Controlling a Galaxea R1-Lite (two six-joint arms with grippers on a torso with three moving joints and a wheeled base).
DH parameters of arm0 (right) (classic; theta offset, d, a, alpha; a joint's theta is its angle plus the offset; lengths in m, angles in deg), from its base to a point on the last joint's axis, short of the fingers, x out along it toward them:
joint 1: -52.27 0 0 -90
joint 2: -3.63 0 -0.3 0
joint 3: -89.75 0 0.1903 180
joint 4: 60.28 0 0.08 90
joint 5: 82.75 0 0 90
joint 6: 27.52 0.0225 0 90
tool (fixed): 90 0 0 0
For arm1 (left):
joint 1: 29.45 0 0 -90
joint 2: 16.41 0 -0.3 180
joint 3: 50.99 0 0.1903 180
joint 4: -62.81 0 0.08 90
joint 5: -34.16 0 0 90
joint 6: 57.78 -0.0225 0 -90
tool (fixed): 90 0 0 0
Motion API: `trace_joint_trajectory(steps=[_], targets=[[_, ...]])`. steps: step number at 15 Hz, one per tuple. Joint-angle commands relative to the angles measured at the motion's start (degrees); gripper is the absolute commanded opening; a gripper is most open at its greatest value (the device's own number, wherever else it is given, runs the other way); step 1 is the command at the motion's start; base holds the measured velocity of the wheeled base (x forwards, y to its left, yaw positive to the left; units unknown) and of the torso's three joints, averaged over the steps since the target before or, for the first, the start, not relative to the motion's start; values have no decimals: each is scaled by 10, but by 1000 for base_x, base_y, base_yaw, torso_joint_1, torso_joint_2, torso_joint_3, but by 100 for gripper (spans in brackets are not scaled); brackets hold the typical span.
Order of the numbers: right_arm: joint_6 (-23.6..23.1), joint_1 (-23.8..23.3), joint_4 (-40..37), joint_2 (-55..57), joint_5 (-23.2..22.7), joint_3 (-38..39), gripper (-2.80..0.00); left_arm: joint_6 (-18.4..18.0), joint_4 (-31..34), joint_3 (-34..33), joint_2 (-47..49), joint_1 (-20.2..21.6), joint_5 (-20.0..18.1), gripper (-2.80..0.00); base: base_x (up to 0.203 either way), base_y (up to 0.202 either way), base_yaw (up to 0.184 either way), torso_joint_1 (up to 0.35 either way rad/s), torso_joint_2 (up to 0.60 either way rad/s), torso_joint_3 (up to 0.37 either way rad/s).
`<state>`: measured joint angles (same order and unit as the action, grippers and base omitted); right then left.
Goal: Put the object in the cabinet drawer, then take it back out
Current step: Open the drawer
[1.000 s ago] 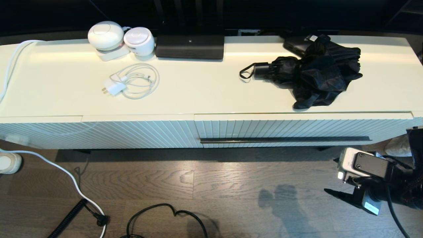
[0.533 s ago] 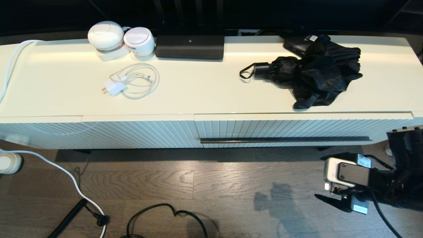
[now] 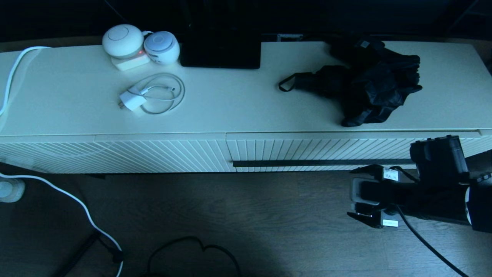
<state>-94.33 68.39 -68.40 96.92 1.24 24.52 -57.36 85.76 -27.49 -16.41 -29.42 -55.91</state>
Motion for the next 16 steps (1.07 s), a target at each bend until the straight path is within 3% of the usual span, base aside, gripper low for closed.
trace_joint_trajectory(steps=[1, 6, 16], targets=[[-26, -11, -13, -3, -1, 1, 0, 0, 0, 0, 0, 0, 0, -280, 0, 0, 0, 0, 0, 0], [-106, -46, -27, 1, -26, -3, 0, 0, 0, 0, 0, 1, 0, -280, 0, 0, 0, 0, 0, 0], [-116, -59, -26, 96, -21, -42, 0, 0, 0, 0, 0, 0, 0, -280, 0, 0, 0, 0, 0, 0]])
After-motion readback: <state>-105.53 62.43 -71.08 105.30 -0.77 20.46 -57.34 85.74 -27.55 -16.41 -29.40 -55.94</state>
